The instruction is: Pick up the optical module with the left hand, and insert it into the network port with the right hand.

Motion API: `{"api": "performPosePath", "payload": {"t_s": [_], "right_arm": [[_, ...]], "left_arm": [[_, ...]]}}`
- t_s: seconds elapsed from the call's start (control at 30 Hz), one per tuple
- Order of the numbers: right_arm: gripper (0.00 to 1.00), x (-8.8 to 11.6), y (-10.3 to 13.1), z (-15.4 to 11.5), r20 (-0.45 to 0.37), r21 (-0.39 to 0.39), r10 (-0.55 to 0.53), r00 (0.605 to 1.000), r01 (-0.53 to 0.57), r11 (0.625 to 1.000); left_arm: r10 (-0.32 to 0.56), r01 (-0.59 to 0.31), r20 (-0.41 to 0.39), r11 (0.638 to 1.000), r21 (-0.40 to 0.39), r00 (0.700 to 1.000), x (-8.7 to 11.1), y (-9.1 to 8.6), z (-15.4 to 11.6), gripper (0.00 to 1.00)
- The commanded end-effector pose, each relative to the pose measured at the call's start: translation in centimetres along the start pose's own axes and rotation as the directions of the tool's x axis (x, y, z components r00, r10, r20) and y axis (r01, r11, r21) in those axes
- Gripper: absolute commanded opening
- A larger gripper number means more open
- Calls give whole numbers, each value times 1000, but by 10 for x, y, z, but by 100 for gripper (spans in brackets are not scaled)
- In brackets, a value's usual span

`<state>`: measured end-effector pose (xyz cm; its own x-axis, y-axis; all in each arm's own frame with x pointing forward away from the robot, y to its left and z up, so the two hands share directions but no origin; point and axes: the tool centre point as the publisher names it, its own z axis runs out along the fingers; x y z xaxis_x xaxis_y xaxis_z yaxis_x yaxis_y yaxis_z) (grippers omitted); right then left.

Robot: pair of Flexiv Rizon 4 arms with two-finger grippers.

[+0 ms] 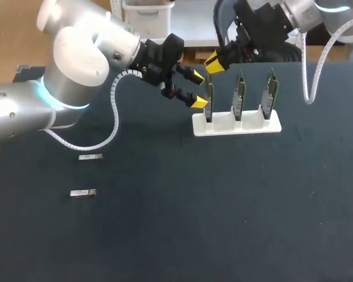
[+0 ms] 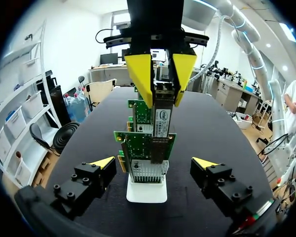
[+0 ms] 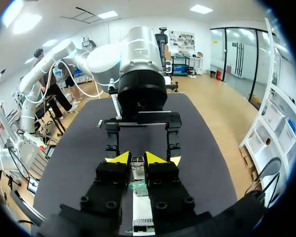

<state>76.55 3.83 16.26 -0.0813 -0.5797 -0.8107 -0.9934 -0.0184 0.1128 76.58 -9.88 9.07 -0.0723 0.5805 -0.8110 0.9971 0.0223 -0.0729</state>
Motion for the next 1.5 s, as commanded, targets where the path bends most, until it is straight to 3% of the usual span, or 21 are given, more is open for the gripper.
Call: {"api": "performPosePath", "payload": {"t_s": [0.03,0.47,0.5,0.53,0.57,1.5], "right_arm": [[100,0,3,0,2,8,3,1000,-3,1000],[100,-6,4,-13,98,-26,45,994,-42,999],[90,-6,4,-13,99,-26,45,994,-43,999],[28,-6,4,-13,99,-25,46,994,-43,999],[0,-6,4,-13,99,-24,46,994,-44,999],[0,6,3,4,32,-10,59,998,-59,998]], "left_arm": [[-1,1,-2,1000,-1,1000,0,1,1,100],[-1,1,-2,1000,-1,1000,0,1,1,100],[-1,1,-2,1000,-1,1000,0,1,1,100],[-1,1,-2,1000,-1,1000,0,1,1,100],[-1,1,-2,1000,-1,1000,0,1,1,100],[-1,1,-2,1000,-1,1000,0,1,1,100]]}}
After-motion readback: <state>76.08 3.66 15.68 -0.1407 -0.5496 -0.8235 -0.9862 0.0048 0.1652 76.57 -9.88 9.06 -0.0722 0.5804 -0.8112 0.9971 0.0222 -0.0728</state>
